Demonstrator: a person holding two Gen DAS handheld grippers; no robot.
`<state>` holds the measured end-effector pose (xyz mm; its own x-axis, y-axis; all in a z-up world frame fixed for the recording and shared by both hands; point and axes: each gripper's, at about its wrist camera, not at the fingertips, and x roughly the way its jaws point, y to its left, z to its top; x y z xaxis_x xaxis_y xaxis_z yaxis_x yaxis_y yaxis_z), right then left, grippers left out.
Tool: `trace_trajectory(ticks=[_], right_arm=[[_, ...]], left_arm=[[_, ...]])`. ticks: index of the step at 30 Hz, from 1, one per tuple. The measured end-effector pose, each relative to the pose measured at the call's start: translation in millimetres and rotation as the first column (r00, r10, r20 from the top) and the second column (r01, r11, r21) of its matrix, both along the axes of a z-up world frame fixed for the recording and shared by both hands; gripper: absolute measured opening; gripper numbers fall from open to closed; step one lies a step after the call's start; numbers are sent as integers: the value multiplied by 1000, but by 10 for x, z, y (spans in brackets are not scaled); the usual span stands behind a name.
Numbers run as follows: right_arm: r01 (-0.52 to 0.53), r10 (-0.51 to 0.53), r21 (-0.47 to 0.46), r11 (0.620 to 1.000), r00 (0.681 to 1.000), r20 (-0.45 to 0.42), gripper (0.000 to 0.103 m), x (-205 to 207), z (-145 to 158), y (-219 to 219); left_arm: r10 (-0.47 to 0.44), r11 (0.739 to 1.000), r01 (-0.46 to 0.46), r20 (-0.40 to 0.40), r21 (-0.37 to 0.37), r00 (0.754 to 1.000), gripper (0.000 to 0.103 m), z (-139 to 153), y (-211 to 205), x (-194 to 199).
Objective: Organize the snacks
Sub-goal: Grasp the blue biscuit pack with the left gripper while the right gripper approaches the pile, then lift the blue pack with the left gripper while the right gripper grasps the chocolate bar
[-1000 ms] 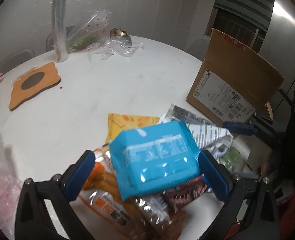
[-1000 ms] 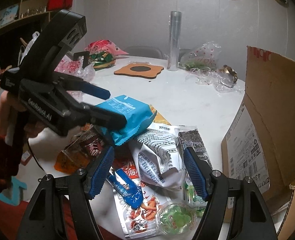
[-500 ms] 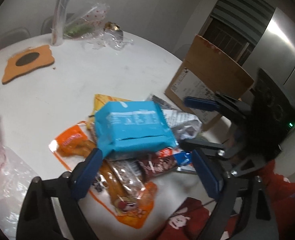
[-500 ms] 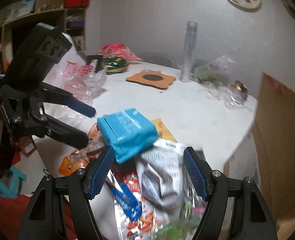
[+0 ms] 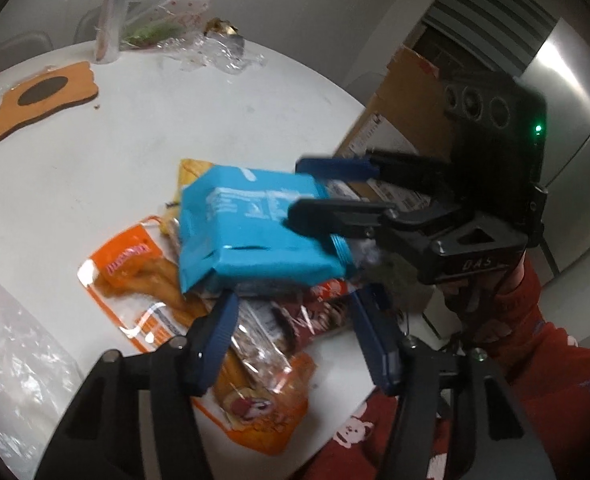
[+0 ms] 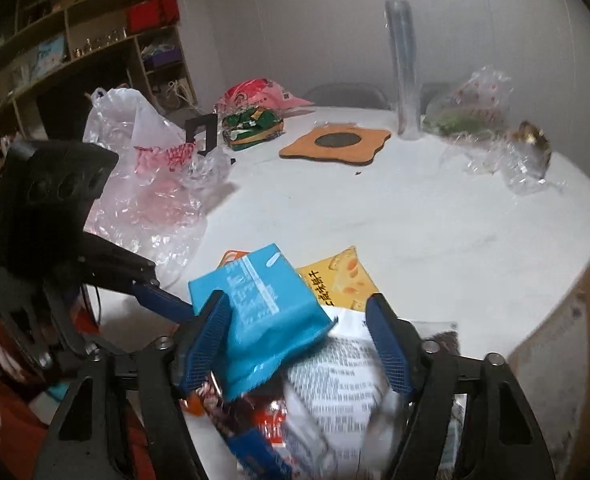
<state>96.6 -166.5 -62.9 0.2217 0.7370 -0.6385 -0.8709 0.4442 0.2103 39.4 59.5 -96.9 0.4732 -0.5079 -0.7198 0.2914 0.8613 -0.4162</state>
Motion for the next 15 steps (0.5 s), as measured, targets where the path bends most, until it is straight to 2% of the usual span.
trace_trajectory(ticks=[4,8,15], right_arm=[[-43,47,35,998,991,-123,52,132,-59,51],[-85,97,69,994,978,-186,52,124,-76,38],[-143,153,67,987,972,-177,52,-54,-59,64]], left_arm=[[38,999,-38,11,-6,999,55,9,168,39],[64,997,-64,-1,-50,998,55,20,339,114],[80,995,-81,-12,-60,997,56,20,457,291]])
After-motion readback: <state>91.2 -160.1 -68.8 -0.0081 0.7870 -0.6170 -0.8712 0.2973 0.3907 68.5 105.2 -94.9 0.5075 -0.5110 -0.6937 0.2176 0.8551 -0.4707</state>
